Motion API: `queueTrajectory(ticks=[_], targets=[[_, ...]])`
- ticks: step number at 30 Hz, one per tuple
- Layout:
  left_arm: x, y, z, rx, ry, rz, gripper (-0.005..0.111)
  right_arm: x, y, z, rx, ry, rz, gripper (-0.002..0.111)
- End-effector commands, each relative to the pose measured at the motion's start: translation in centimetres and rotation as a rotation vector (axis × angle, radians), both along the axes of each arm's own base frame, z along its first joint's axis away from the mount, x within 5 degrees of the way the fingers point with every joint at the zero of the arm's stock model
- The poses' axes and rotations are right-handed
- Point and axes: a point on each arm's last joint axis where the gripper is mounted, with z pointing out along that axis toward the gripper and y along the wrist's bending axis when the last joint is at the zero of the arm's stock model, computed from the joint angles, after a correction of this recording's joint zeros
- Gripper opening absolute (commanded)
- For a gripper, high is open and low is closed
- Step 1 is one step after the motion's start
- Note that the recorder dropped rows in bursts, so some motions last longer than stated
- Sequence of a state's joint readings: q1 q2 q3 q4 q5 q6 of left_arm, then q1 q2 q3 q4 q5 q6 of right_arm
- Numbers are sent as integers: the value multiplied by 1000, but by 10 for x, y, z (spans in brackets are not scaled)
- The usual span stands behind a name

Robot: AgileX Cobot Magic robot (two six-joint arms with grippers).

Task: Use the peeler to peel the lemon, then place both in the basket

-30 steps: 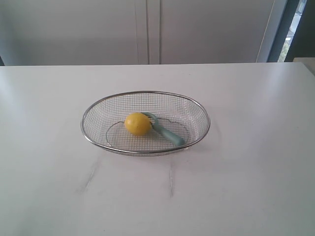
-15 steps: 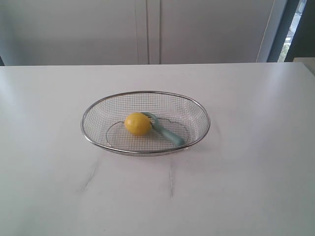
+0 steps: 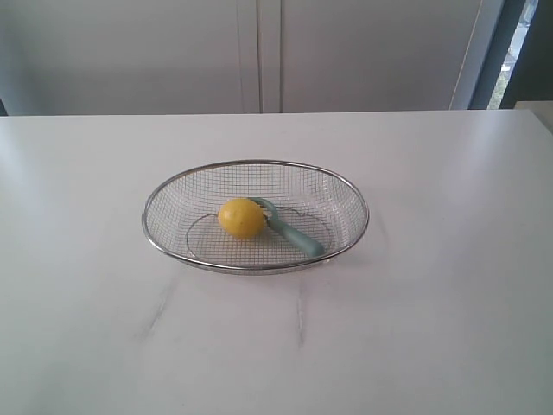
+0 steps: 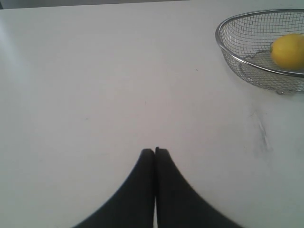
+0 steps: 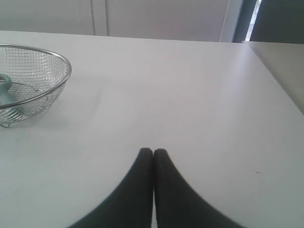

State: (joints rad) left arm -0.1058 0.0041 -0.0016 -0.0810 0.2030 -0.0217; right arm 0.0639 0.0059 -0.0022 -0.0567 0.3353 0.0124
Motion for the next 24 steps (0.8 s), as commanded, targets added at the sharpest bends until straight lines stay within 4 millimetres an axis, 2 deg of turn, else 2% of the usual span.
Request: queueTrajectory(ticks=[1, 24], targets=[[0, 0, 0, 1, -3, -7, 0, 0, -2, 0, -11, -8, -33, 0], [0, 0, 0, 1, -3, -7, 0, 0, -2, 0, 25, -3, -51, 0]])
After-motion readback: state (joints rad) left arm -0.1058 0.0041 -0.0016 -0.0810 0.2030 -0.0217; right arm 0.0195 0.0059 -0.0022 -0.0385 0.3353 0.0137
